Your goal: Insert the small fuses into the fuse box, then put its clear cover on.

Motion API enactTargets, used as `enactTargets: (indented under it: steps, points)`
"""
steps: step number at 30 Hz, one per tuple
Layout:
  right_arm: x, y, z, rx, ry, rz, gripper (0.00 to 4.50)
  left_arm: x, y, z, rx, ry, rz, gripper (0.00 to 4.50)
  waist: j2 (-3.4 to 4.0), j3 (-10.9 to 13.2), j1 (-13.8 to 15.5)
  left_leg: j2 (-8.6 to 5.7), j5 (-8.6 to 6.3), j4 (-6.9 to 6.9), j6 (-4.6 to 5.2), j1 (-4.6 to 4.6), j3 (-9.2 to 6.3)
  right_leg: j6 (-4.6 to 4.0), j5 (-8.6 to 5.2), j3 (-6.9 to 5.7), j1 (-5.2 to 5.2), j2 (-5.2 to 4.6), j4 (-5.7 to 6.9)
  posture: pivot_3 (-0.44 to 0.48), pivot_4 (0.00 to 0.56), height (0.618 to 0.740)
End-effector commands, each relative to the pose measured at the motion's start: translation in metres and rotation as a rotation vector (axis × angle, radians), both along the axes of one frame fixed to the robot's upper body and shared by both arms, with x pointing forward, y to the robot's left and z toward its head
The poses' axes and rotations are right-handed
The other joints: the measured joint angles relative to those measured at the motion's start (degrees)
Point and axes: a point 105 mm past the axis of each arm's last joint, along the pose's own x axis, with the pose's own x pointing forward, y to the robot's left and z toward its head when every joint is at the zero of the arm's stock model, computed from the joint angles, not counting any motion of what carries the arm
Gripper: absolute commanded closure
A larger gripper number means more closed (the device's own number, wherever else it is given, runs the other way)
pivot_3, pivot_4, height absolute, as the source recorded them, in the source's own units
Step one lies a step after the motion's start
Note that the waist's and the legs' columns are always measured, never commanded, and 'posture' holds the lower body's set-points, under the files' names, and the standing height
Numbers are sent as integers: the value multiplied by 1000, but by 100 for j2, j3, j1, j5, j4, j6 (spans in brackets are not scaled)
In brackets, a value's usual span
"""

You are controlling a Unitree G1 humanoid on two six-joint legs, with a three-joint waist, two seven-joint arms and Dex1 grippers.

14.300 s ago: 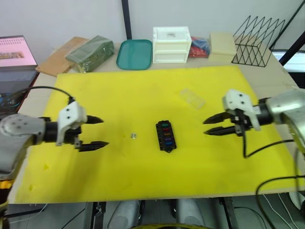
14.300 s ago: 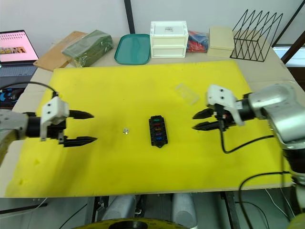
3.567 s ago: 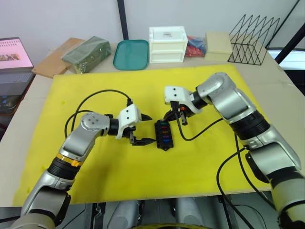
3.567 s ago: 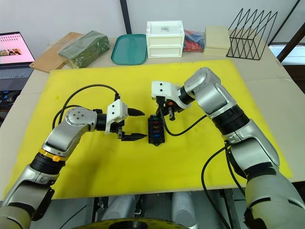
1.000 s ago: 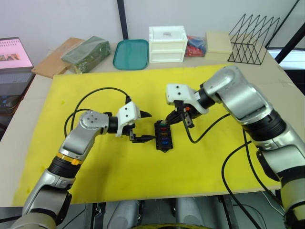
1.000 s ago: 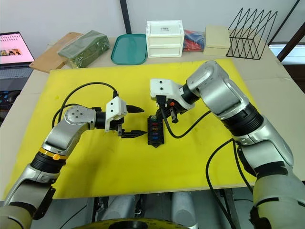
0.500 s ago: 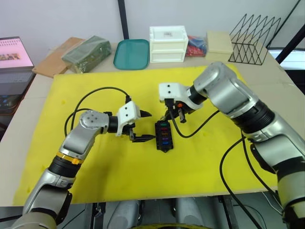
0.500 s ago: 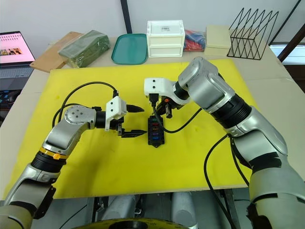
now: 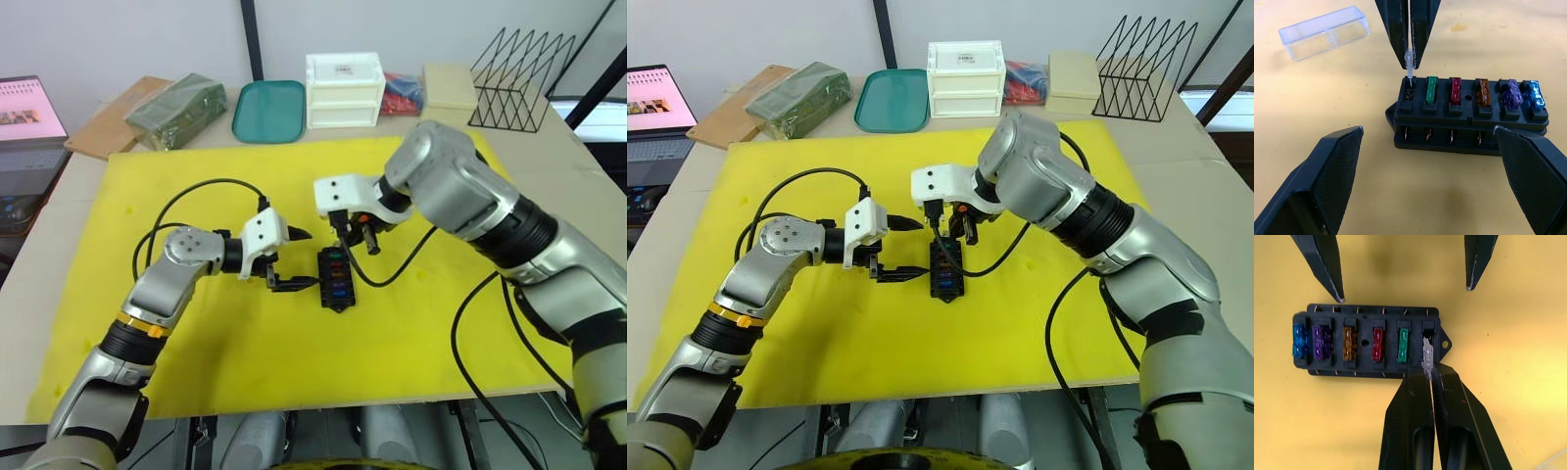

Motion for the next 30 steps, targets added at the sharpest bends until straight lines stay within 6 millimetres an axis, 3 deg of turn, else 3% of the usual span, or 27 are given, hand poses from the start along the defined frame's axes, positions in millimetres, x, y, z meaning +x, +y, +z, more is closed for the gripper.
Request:
enactTargets:
  steps: [1,30]
  points:
    - [-2,9,13,6,-31,14,4433,-1,-1,11,-17,-54,-7,0,0,0,4,0,0,0,0,0,0,0,0,0,0,0,0,0,150,740]
    - [8,5,4,-57,-23,-40,4433,-3,-4,10,-23,-58,-5,0,0,0,1,0,0,0,-1,-2,1,0,0,0,-3,-1,2,0,150,740]
